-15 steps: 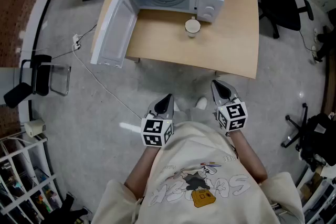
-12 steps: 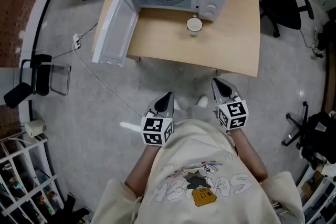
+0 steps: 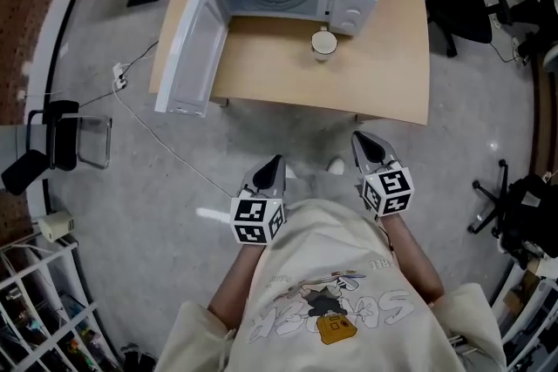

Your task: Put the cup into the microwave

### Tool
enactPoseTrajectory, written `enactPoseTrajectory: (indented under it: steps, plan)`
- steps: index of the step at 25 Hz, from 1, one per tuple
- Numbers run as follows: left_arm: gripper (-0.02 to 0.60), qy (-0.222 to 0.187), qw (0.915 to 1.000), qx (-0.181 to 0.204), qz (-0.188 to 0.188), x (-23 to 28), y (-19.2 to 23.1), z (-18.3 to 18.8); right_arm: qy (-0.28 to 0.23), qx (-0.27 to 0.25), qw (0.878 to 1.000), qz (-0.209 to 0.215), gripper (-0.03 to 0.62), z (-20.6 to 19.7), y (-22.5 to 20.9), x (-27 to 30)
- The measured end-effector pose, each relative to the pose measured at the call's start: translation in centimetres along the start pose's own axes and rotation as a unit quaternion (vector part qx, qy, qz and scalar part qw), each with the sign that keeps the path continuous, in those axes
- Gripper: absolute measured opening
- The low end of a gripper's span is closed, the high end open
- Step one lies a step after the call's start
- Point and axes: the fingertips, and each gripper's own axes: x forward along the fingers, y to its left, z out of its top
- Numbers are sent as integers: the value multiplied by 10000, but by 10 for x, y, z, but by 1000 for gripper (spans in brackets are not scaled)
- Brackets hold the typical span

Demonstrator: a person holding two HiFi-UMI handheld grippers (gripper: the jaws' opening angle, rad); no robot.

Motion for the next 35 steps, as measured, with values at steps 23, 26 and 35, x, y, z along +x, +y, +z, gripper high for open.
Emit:
enactPoseTrajectory:
  steps: [23, 26, 35]
  plan:
    - [6, -87, 9941, -832, 696, 131, 55, 118, 227, -1261, 9877, 897, 328, 88, -83, 173]
    - [6, -78, 9920, -991, 784, 134, 69, 127, 379, -1364, 9849, 999, 399, 82, -80, 205]
    - [6, 75, 9902, -925, 1045, 121, 96, 131, 790, -1620, 9824, 491, 485, 36, -100, 288]
